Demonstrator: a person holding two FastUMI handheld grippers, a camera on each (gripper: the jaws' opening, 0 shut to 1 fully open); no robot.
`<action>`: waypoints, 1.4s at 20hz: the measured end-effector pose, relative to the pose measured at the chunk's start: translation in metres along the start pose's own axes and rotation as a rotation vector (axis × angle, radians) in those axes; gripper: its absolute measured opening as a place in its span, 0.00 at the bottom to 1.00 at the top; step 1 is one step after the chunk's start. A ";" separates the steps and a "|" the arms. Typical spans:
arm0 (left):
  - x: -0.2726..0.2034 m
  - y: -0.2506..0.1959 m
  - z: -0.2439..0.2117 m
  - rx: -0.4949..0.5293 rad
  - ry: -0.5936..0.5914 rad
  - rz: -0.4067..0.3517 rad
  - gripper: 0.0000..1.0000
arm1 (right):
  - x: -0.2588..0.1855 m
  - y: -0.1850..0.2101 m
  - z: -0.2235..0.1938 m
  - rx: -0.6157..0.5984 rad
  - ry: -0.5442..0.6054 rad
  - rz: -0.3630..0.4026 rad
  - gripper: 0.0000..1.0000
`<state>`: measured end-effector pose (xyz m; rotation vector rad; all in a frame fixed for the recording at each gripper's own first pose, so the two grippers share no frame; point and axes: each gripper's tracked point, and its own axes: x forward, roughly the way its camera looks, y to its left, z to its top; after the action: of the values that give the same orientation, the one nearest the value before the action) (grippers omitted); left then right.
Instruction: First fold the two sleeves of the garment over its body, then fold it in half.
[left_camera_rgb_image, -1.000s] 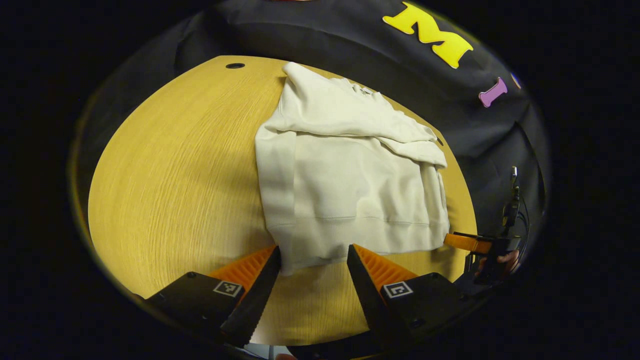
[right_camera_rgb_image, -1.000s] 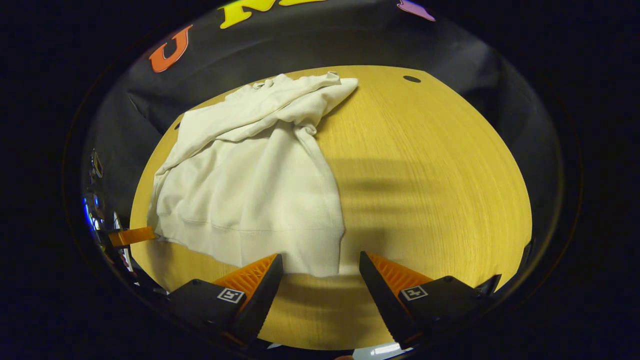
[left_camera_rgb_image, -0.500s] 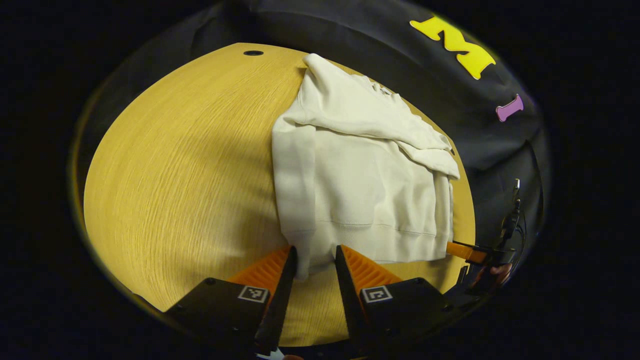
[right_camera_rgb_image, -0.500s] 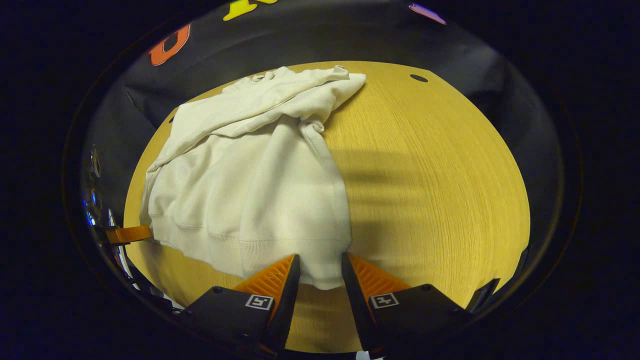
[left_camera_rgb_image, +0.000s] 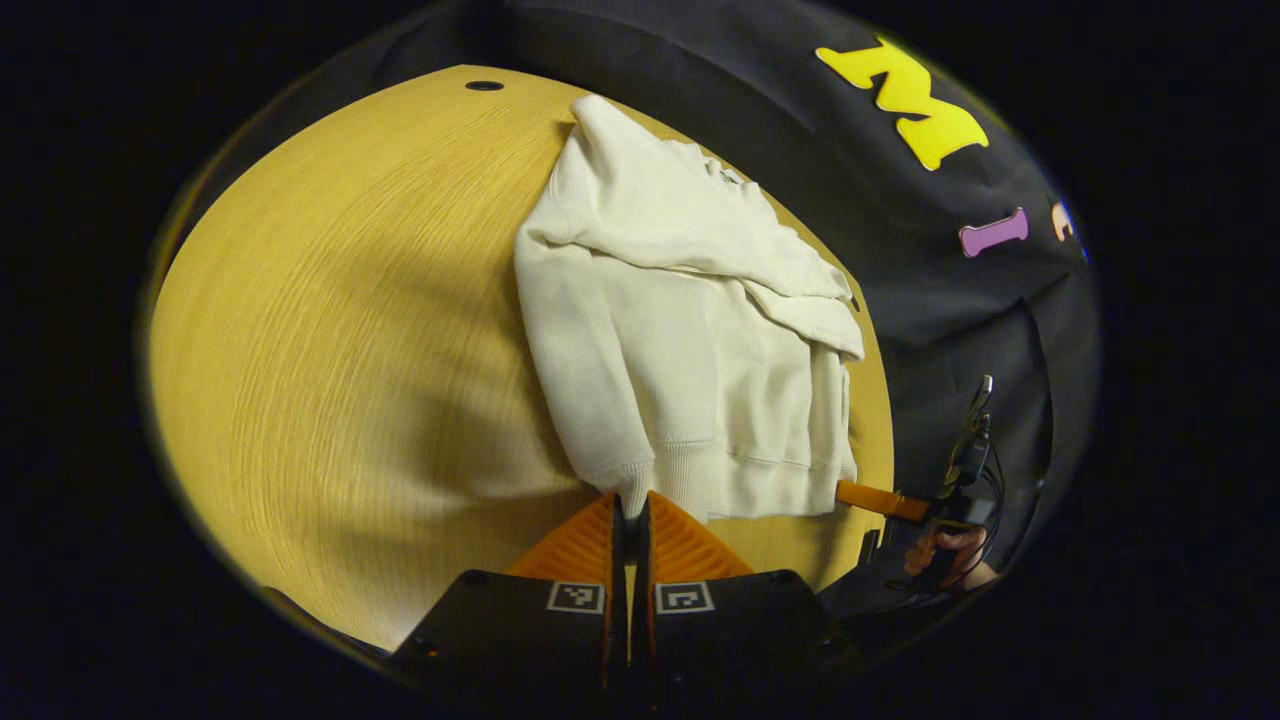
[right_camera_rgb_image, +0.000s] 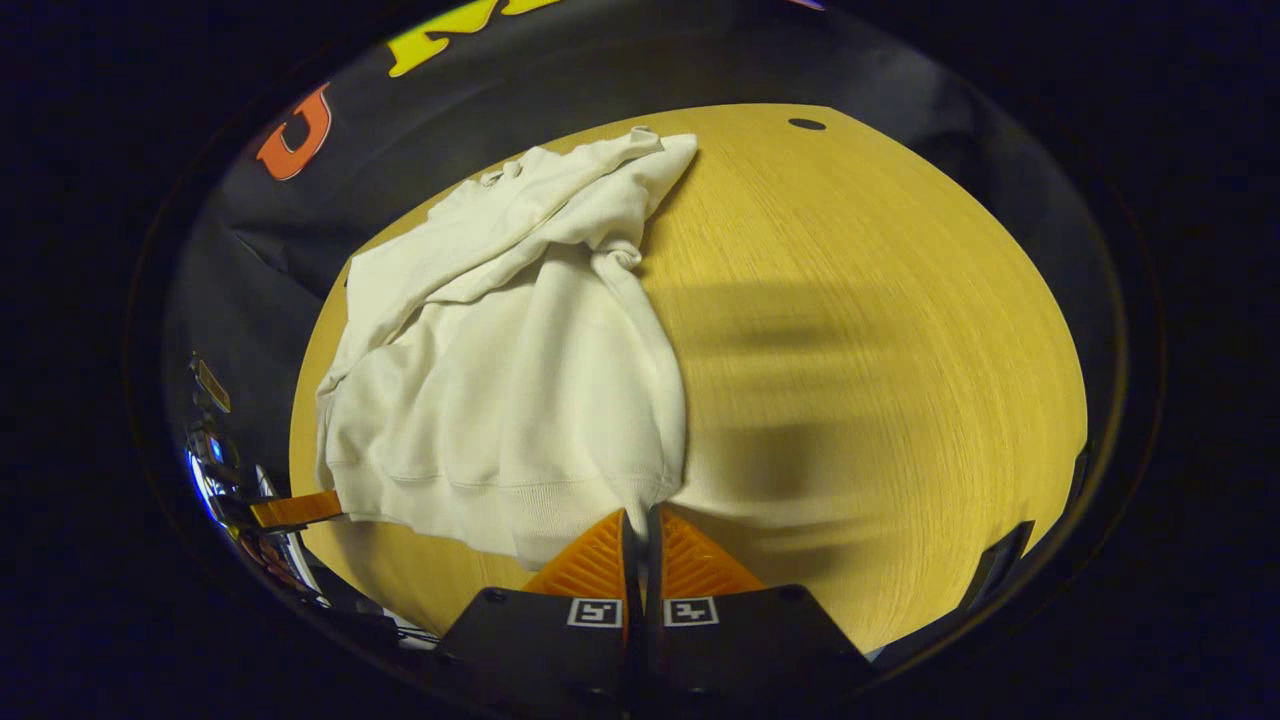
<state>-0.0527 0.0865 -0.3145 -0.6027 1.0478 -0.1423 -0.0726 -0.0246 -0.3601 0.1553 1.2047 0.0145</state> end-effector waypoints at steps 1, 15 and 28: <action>-0.008 0.000 0.003 0.016 -0.004 0.008 0.04 | -0.009 0.000 0.005 0.006 -0.015 0.007 0.00; -0.102 -0.063 0.091 0.236 -0.101 0.054 0.05 | -0.118 0.014 0.142 -0.100 -0.224 0.122 0.00; -0.042 -0.068 0.280 0.469 -0.193 0.182 0.04 | -0.066 0.072 0.300 -0.335 -0.375 0.099 0.00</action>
<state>0.1744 0.1574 -0.1468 -0.0929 0.8379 -0.1606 0.1876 0.0065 -0.1854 -0.0748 0.8055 0.2620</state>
